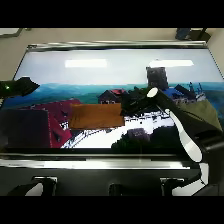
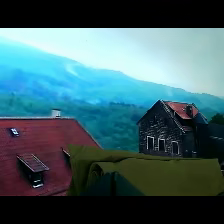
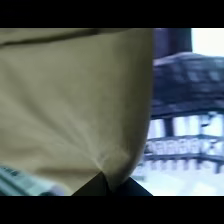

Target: Fold the shirts.

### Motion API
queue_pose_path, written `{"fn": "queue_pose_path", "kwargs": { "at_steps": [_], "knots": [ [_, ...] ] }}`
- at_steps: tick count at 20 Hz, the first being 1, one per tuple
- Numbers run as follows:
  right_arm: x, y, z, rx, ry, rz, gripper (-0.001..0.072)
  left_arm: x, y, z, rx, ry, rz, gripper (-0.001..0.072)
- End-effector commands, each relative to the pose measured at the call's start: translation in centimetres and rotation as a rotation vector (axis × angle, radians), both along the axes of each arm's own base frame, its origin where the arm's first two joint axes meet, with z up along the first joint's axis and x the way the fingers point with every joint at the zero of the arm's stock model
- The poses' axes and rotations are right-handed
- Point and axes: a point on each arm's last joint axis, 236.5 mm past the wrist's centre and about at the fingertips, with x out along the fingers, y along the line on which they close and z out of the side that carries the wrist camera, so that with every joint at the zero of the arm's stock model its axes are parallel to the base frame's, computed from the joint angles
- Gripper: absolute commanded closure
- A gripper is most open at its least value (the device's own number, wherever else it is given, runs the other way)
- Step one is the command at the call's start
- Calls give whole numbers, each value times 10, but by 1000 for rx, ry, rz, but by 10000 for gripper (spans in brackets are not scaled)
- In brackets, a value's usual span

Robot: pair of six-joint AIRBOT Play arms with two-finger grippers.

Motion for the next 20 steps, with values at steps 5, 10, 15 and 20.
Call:
{"fn": "queue_pose_path", "kwargs": {
  "at_steps": [5,10,15,20],
  "knots": [
    [47,-133,158,-41,-296,-213,662,0,1,0,16,-5,-10,679],
    [2,-286,232,-226,-383,-540,662,0,1,-1,15,-2,-10,679],
    [-67,-370,257,-288,-314,-784,662,0,1,-2,21,-4,-15,679],
    [-111,-445,282,-303,-318,-1131,663,0,1,-2,21,-3,-15,679]
  ]
}}
